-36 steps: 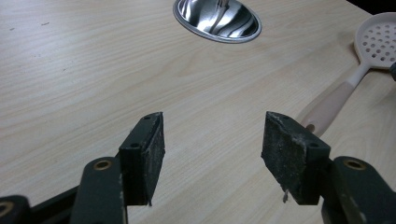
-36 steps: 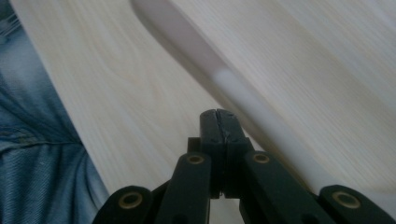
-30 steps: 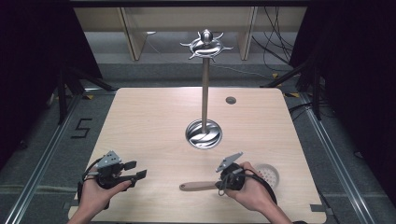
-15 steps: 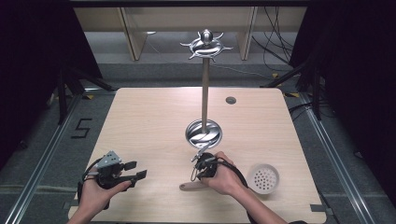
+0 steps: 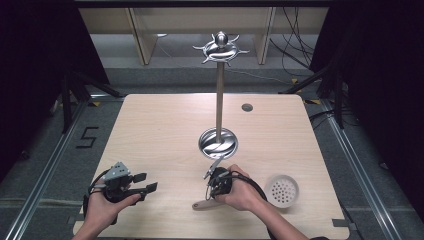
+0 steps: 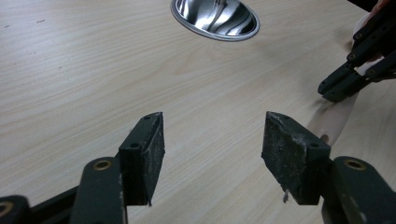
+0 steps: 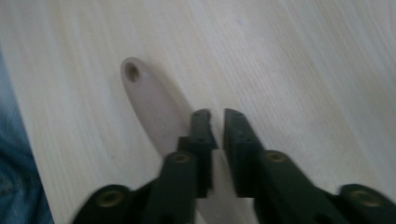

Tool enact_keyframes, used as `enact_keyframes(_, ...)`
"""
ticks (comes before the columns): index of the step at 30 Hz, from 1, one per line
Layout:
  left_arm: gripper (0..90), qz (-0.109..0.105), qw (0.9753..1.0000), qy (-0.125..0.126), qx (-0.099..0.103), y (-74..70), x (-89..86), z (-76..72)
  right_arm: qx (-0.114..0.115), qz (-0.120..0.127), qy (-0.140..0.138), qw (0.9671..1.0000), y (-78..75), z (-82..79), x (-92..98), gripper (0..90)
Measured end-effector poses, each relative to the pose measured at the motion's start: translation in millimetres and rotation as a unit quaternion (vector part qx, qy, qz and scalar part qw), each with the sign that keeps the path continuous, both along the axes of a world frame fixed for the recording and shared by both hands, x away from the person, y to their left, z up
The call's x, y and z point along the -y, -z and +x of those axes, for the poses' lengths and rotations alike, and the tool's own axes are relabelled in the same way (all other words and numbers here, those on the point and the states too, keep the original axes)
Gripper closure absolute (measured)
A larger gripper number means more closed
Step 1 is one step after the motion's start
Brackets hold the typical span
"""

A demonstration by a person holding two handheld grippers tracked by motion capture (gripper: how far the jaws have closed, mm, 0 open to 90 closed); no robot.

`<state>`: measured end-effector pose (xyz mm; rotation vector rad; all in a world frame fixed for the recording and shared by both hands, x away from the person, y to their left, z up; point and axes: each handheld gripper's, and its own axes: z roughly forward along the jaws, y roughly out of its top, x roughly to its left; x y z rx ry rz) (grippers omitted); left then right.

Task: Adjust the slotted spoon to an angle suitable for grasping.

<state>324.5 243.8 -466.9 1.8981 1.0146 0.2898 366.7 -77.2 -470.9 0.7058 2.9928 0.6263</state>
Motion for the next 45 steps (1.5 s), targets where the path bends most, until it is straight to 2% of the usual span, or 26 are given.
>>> enact_keyframes(2, 38.3, 0.001, 1.0000, 0.004, 0.000, 0.2, -0.3, 0.6, 0.010, -0.012, -0.073, 0.9972, -6.0, -1.0, 0.8, 62.4)
enact_keyframes(3, 38.3, 0.000, 1.0000, 0.002, -0.003, 0.3, 0.2, 0.1, 0.010, -0.012, -0.073, 0.9972, -6.0, -1.0, 0.8, 62.4)
enact_keyframes(4, 38.2, 0.002, 1.0000, 0.003, -0.004, 0.1, 0.1, 0.1, 0.011, -0.016, -0.098, 0.9950, -8.7, -2.6, 1.3, 60.0)
enact_keyframes(5, 38.2, 0.003, 1.0000, -0.001, -0.004, -0.2, 0.9, -0.4, 0.025, -0.024, -0.137, 0.9900, -11.9, -5.6, 1.9, 54.5)
enact_keyframes(6, 38.2, 0.003, 1.0000, -0.001, -0.004, -0.2, 0.9, -0.4, 0.030, -0.031, -0.155, 0.9869, -12.7, -6.3, 2.0, 53.3)
enact_keyframes(8, 38.2, 0.004, 1.0000, 0.002, -0.005, 0.0, 0.4, 0.1, 0.022, -0.038, -0.165, 0.9853, -12.4, -7.1, 1.8, 52.2)
enact_keyframes(9, 38.2, 0.001, 1.0000, 0.002, -0.004, 0.5, 0.6, 0.4, 0.041, -0.049, -0.200, 0.9778, -10.9, -8.5, 0.7, 50.6)
enact_keyframes(10, 38.2, 0.001, 1.0000, 0.002, -0.004, 0.5, 0.6, 0.4, 0.041, -0.049, -0.200, 0.9778, -10.9, -8.5, 0.7, 50.6)
enact_keyframes(12, 38.2, 0.001, 1.0000, 0.001, -0.005, 0.5, 1.0, 0.1, 0.044, -0.063, -0.220, 0.9724, -6.9, -11.3, -1.3, 50.3)
enact_keyframes(18, 38.2, 0.001, 1.0000, 0.001, -0.006, 0.8, 0.9, 0.0, 0.051, -0.080, -0.245, 0.9649, 1.0, -12.8, -6.5, 52.1)
enact_keyframes(19, 38.2, 0.001, 1.0000, 0.001, -0.006, 0.7, 1.0, 0.0, 0.056, -0.078, -0.262, 0.9603, 2.6, -10.5, -6.8, 52.6)
enact_keyframes(20, 38.2, 0.001, 1.0000, 0.001, -0.005, 0.7, 1.1, -0.1, 0.045, -0.084, -0.245, 0.9648, 2.8, -13.7, -7.3, 53.2)
enact_keyframes(22, 38.2, 0.001, 1.0000, 0.001, -0.006, 0.7, 1.3, -0.2, 0.056, -0.084, -0.268, 0.9580, 3.8, -10.6, -8.8, 54.3)
enact_keyframes(23, 38.2, 0.001, 1.0000, 0.000, -0.006, 0.7, 1.3, -0.4, 0.038, -0.102, -0.241, 0.9645, 2.1, -14.5, -8.5, 55.0)
enact_keyframes(24, 38.2, 0.001, 1.0000, 0.000, -0.006, 0.7, 1.3, -0.4, 0.038, -0.102, -0.241, 0.9645, 2.1, -14.5, -8.5, 55.0)
enact_keyframes(25, 38.2, 0.002, 1.0000, 0.000, -0.007, 1.0, 1.0, -0.5, 0.061, -0.092, -0.268, 0.9570, 3.7, -10.8, -10.3, 56.5)
enact_keyframes(26, 38.2, 0.002, 1.0000, 0.000, -0.008, 0.9, 0.9, -0.8, 0.063, -0.096, -0.277, 0.9540, 3.7, -9.5, -11.2, 56.8)
enact_keyframes(27, 38.2, 0.002, 1.0000, 0.000, -0.008, 0.9, 0.9, -0.8, 0.052, -0.104, -0.260, 0.9584, 3.0, -12.4, -11.2, 57.1)
enact_keyframes(31, 38.2, 0.002, 1.0000, -0.002, -0.006, 0.8, 0.5, -1.1, 0.038, -0.116, -0.249, 0.9607, 2.5, -14.2, -12.9, 57.9)
enact_keyframes(32, 38.2, 0.002, 1.0000, -0.002, -0.006, 0.8, 0.5, -1.1, 0.047, -0.117, -0.262, 0.9567, 2.5, -12.2, -13.2, 58.2)
enact_keyframes(36, 38.2, 0.001, 1.0000, 0.000, -0.007, 0.8, 1.3, -0.6, 0.045, -0.132, -0.256, 0.9564, 2.1, -12.1, -14.5, 59.2)
enact_keyframes(38, 38.2, 0.002, 1.0000, 0.001, -0.007, 1.1, 1.3, -0.6, 0.047, -0.135, -0.265, 0.9537, 2.4, -10.2, -15.5, 59.5)
enact_keyframes(39, 38.2, 0.004, 1.0000, 0.001, -0.008, 1.1, 0.6, -0.6, 0.035, -0.140, -0.249, 0.9578, 1.8, -12.2, -16.6, 59.5)
enact_keyframes(40, 38.2, 0.004, 1.0000, 0.001, -0.008, 1.1, 0.6, -0.6, 0.035, -0.140, -0.249, 0.9578, 1.8, -12.2, -16.6, 59.5)
enact_keyframes(41, 38.2, 0.004, 1.0000, 0.001, -0.008, 1.0, 0.5, -0.7, 0.038, -0.150, -0.257, 0.9541, 2.8, -11.5, -16.5, 59.5)
enact_keyframes(45, 38.2, 0.005, 0.9999, 0.003, -0.008, 1.1, 1.0, -0.7, 0.044, -0.157, -0.263, 0.9510, 2.4, -11.3, -18.5, 60.6)
